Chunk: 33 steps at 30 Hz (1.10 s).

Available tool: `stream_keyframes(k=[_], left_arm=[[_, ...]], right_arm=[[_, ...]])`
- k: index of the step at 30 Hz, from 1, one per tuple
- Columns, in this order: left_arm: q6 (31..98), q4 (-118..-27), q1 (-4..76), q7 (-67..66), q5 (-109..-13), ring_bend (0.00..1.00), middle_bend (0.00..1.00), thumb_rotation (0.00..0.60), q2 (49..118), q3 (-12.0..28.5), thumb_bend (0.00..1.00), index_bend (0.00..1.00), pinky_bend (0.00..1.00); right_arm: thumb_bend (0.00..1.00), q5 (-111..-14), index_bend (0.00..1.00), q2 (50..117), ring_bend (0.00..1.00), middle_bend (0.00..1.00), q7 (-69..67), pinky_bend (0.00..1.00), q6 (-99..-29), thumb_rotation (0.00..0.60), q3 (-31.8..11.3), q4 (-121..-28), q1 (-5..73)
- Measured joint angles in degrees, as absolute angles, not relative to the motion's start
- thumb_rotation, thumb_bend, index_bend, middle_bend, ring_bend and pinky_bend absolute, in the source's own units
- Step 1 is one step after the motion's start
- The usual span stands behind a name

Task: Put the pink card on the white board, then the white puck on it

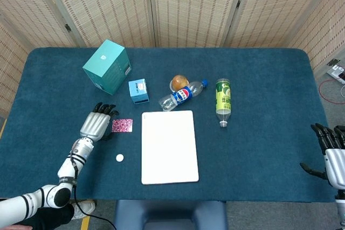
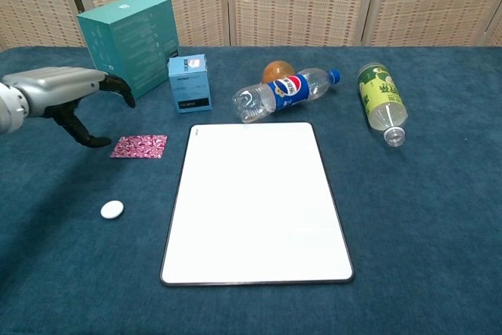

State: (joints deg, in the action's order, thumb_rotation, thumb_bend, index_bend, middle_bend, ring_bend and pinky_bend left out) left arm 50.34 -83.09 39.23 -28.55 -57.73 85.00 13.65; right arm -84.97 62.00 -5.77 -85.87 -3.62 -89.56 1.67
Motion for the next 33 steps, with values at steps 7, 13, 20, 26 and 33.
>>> stream_keyframes(k=[7, 13, 20, 26, 33], left_arm=[[48.21, -79.68, 43.14, -32.01, -51.60, 0.10, 0.13, 0.600, 88.19, 13.39, 0.34, 0.23, 0.00], [47.26, -77.60, 45.34, -33.61, -47.58, 0.10, 0.13, 0.600, 89.54, 12.36, 0.34, 0.24, 0.00], [47.23, -76.52, 46.87, -34.24, -45.19, 0.10, 0.13, 0.600, 90.49, 11.27, 0.34, 0.27, 0.00], [47.17, -75.97, 47.79, -34.58, -43.36, 0.10, 0.13, 0.600, 90.86, 10.52, 0.34, 0.28, 0.00], [47.08, -74.99, 48.82, -34.44, -41.66, 0.10, 0.13, 0.600, 91.30, 9.78, 0.34, 0.28, 0.00]], right_arm=[[0.02, -84.63, 0.07, 62.00, 0.09, 0.11, -5.63, 0.00, -85.24, 0.600, -3.74, -89.61, 1.92], [0.02, -84.24, 0.07, 61.95, 0.09, 0.11, -5.72, 0.00, -85.20, 0.600, -3.80, -89.57, 1.79], [0.02, -84.24, 0.07, 61.94, 0.09, 0.11, -5.81, 0.00, -85.07, 0.600, -3.79, -89.54, 1.80], [0.02, -84.03, 0.07, 61.94, 0.09, 0.11, -5.90, 0.00, -84.93, 0.600, -3.82, -89.42, 1.78], [0.02, -83.90, 0.07, 62.00, 0.09, 0.11, -5.91, 0.00, -84.84, 0.600, -3.79, -89.34, 1.71]])
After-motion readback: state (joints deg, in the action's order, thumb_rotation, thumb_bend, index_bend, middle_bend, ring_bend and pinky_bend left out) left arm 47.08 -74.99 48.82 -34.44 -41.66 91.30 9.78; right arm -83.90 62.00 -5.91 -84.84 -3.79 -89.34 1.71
